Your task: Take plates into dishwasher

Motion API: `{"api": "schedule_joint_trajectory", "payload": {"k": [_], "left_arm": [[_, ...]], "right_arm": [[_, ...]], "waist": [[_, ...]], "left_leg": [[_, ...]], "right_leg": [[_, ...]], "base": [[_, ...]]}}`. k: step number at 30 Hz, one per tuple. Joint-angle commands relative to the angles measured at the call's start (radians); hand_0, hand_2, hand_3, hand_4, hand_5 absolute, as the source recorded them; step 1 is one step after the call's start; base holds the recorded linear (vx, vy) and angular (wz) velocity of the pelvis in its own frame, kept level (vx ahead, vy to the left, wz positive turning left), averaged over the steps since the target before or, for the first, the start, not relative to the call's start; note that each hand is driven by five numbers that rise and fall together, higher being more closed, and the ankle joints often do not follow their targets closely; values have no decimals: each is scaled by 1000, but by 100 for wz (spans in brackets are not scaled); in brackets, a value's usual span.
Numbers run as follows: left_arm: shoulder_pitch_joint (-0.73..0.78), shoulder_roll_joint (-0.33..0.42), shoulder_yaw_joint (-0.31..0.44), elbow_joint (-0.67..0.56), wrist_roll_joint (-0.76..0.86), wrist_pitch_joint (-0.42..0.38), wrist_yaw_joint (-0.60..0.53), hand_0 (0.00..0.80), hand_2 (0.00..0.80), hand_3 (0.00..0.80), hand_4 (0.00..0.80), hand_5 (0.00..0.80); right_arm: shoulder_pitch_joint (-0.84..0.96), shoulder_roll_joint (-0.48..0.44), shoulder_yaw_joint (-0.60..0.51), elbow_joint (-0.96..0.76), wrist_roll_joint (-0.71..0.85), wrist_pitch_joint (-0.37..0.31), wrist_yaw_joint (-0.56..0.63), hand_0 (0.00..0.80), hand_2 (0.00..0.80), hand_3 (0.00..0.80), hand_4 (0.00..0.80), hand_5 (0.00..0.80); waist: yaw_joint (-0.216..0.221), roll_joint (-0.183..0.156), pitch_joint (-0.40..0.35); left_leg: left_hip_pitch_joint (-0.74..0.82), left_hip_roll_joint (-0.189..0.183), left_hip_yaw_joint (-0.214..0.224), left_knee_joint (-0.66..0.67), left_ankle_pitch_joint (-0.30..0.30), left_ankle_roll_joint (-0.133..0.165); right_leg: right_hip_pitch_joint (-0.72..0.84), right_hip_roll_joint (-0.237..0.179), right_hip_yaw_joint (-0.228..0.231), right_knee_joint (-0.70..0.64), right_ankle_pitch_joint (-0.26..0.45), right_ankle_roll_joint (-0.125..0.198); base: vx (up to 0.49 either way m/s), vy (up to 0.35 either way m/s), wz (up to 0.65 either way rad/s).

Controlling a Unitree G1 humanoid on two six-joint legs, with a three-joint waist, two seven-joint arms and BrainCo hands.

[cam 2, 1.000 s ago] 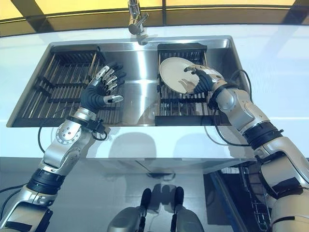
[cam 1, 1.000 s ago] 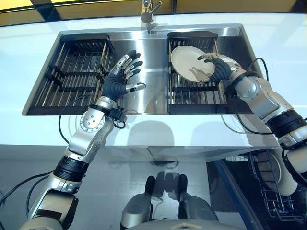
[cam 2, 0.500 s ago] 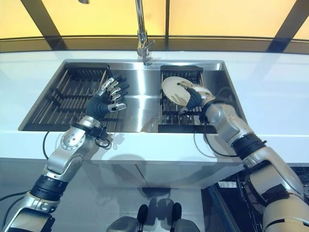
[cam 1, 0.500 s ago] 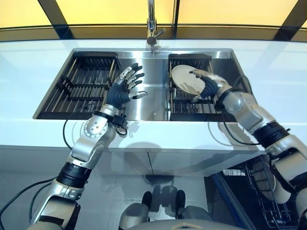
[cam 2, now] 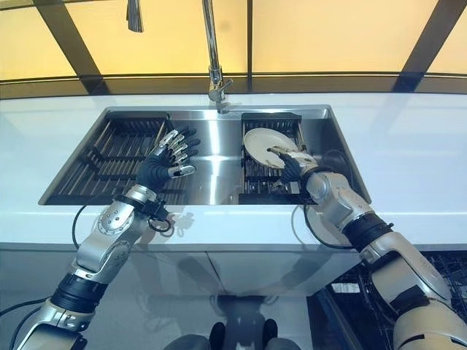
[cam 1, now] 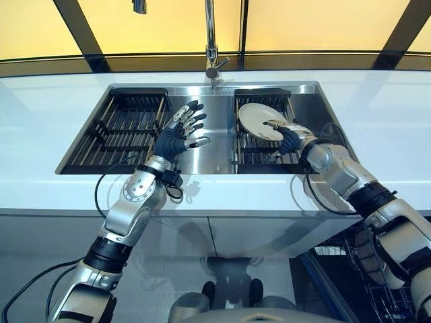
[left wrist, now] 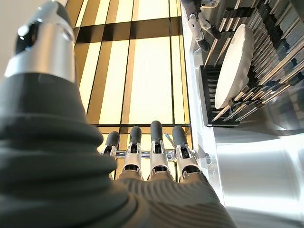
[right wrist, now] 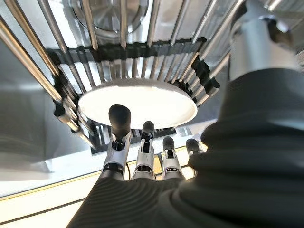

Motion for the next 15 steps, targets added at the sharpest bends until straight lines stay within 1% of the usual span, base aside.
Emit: {"api": "schedule_joint_trajectory", "payload": {"k": [1, 6, 12, 15], "left_arm": [[15, -29, 9, -35, 54, -22, -4, 0, 0, 0, 0, 0], [34, -30, 14, -39, 53, -14, -16, 0, 0, 0, 0, 0], [48, -18, 9, -50, 49, -8, -30, 0, 0, 0, 0, 0], [47, -7, 4, -43, 41, -21, -35, 0, 0, 0, 0, 0]], "right_arm": [[-57, -8, 4, 59, -4, 34, -84, 0, 0, 0, 0, 0], [-54, -4, -24, 80, 5, 71, -120, 0, 0, 0, 0, 0], [-71, -16, -15, 90, -6, 104, -136, 0, 0, 0, 0, 0], [-94, -30, -9, 95, -3, 109, -151, 0, 0, 0, 0, 0]], "waist": [[24, -5, -55], [27, 4, -51], [35, 14, -36], [38, 18, -23]], "left_leg": [[5, -53, -17, 0, -86, 54], [9, -53, -24, 0, -84, 54], [2, -50, -33, 0, -77, 54], [-6, -50, -37, 0, -75, 55]], "right_leg": [[71, 5, 30, 5, -101, 43], [75, 0, 25, 5, -98, 44], [69, -7, 17, 5, -94, 46], [61, -10, 12, 5, -93, 47]], "base": [[41, 21, 1], [40, 21, 1], [16, 8, 1], [4, 5, 1]]}}
